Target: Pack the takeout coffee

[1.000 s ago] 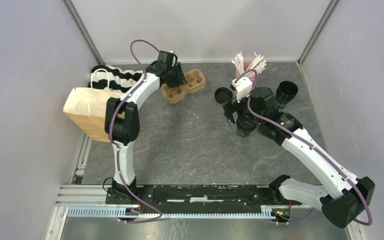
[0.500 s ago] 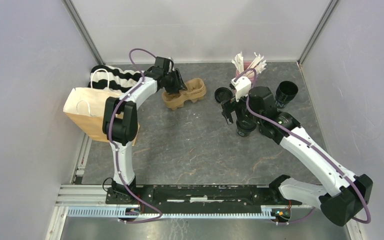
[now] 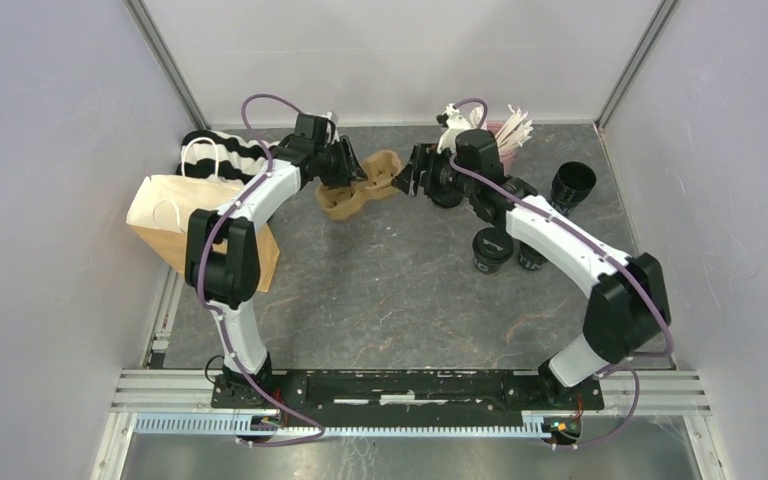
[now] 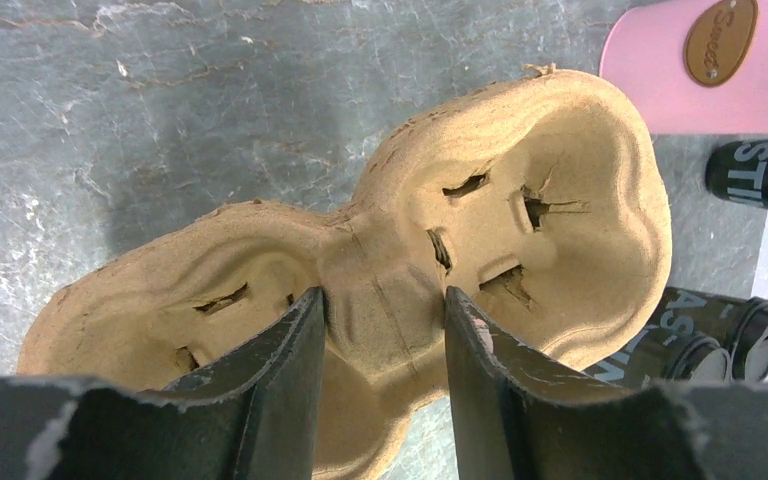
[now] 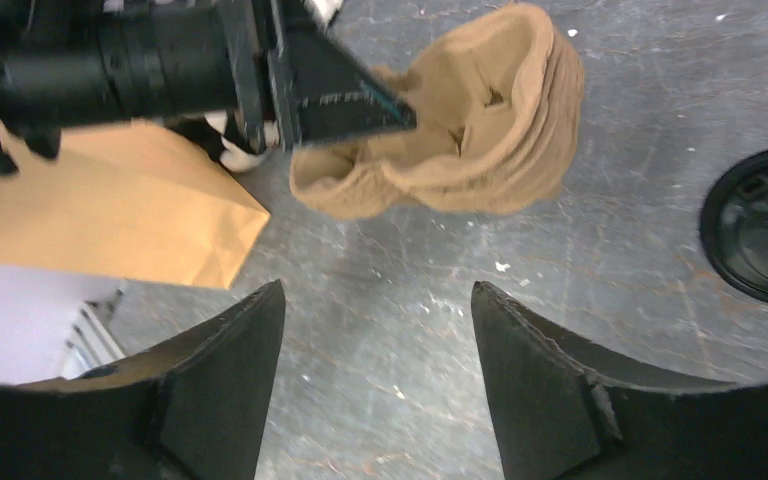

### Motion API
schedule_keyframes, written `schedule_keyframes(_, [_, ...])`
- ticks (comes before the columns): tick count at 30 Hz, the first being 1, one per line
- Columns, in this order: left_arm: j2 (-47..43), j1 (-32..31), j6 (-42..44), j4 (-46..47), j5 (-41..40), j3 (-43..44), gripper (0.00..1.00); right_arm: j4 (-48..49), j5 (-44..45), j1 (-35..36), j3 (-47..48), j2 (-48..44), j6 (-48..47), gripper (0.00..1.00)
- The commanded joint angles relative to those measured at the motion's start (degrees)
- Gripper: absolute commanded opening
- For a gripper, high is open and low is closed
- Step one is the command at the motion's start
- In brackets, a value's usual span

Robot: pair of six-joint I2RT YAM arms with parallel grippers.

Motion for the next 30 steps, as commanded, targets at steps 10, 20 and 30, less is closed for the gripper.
schedule_keyframes(10, [-4.9, -0.05, 1.63, 6.76, 2.92, -5.19, 0.3, 15.86, -2.4, -3.75, 2.31, 10.91, 27.57, 0.55])
schedule_keyframes(20, [-5.0, -0.05, 1.43, 7.08, 3.36, -5.29, 0.29, 17.72, -4.36, -5.12, 2.05, 14.85, 29.39, 0.47])
schedule_keyframes(30, [-4.98, -0.1, 0.81, 7.37, 3.77, -5.59, 0.28, 18.92, -5.94, -5.21, 2.92, 17.62, 30.27, 0.44])
